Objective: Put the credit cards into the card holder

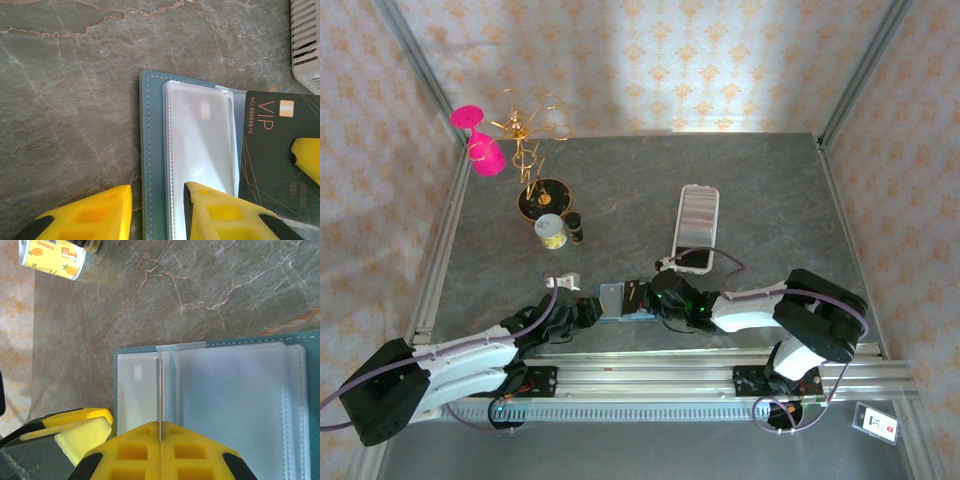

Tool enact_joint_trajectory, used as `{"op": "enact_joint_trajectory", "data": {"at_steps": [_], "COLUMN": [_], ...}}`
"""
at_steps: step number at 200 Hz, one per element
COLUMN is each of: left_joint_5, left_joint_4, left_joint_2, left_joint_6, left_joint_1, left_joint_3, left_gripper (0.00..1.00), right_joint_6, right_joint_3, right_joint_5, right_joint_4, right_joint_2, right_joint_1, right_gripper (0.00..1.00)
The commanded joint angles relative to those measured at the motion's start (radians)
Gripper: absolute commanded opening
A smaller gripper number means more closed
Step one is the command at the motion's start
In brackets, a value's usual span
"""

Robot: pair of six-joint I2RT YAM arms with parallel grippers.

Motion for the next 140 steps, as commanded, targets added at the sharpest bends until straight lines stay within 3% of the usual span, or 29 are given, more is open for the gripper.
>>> {"op": "enact_joint_trajectory", "data": {"at_steps": [1, 140], "left_joint_5": [0.021, 0.041], "left_joint_4": [0.036, 0.037], "left_joint_2": [0.02, 0.007], "left_joint_6": [-0.011, -0.029], "left_joint_1": [0.008, 0.009], "left_joint_3": [-0.014, -0.042], "left_gripper": [0.29, 0.23], "right_joint_6": [0.019, 0.058], "right_joint_3": [0.009, 0.021], "right_joint_5": [0.006, -0.013], "right_joint_4": [0.034, 0.046], "right_joint_2": [0.013, 0.044], "right_joint_1": [0.008, 0.02], "right_gripper": [0.0, 0.0]}}
